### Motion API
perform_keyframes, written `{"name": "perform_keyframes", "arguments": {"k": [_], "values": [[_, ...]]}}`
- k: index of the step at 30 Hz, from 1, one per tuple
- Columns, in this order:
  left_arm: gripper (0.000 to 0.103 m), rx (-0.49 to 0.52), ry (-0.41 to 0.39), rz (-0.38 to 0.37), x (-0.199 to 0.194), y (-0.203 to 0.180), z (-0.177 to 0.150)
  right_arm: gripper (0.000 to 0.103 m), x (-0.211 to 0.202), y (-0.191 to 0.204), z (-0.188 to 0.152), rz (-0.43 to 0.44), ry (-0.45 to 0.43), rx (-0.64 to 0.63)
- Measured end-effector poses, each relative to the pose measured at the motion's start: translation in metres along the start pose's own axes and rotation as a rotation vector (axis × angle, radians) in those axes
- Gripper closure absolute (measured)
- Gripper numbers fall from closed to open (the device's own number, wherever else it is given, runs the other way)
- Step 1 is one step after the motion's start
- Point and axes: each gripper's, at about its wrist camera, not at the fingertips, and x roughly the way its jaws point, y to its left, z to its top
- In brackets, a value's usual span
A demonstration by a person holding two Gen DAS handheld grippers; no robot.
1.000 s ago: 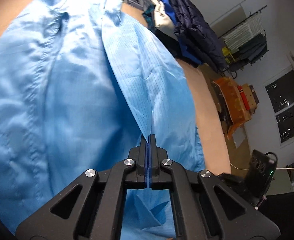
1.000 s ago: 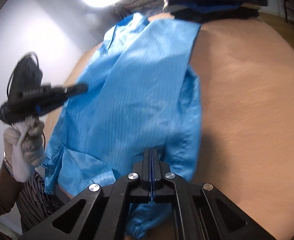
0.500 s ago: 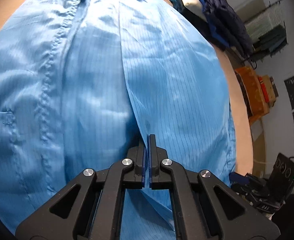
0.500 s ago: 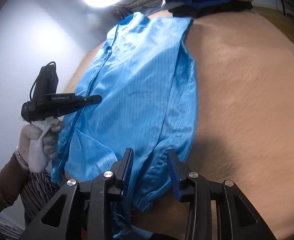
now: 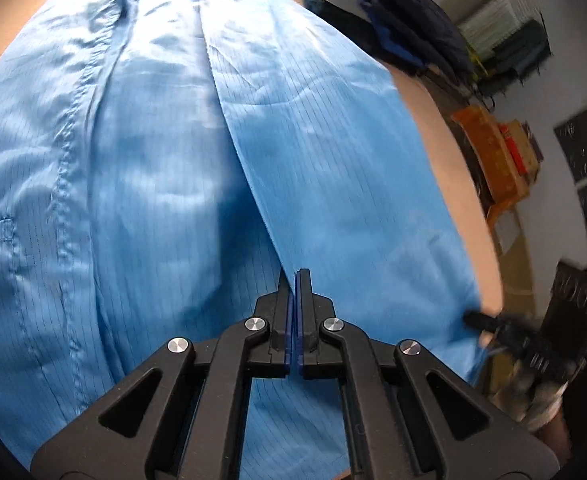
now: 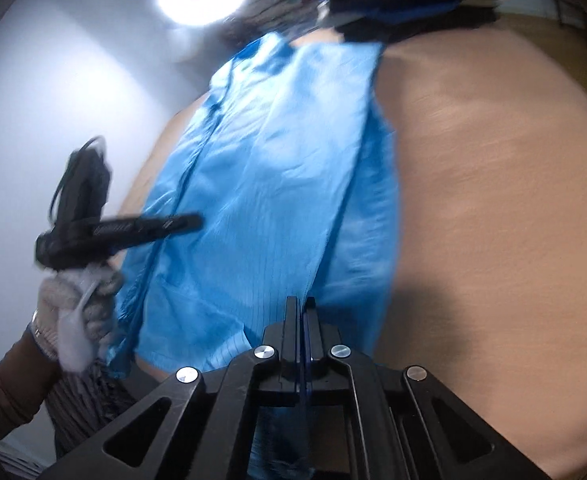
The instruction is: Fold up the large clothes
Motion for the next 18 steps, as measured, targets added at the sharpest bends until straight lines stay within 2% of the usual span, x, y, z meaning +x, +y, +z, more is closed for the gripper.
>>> {"name": "perform_keyframes", "arguments": {"k": [2,4,6,7,13,18], "values": [[0.103,0.036,0.009,0.032,0.004,-0.003,-0.003,0.103,-0.004,-0.005,-0.001,-0.045,-0.004,-0.007],[0.103,0.046,0.015,0.061,0.006,-0.001,-0.004,0.098,-0.001,-0.009,-0.002,-0.032,0.022,0.02],[0.103,0.042,0.022,0.061,0.005,0.001,-0.003,0.087,-0.001,-0.006,-0.006,-0.035,0.037,0.008],[0.103,0.037,0.023,0.056,0.002,0.002,-0.003,0.077,-0.003,-0.004,-0.009,-0.047,0.033,-0.012],[0.099,0.05,-0.016,0.072,-0.018,0.003,-0.004,0.077,-0.026,0.006,-0.024,-0.021,0.028,-0.06],[0.099,0.065,-0.024,0.074,-0.03,0.005,-0.009,0.075,-0.035,0.034,-0.042,-0.052,0.067,-0.207]]}}
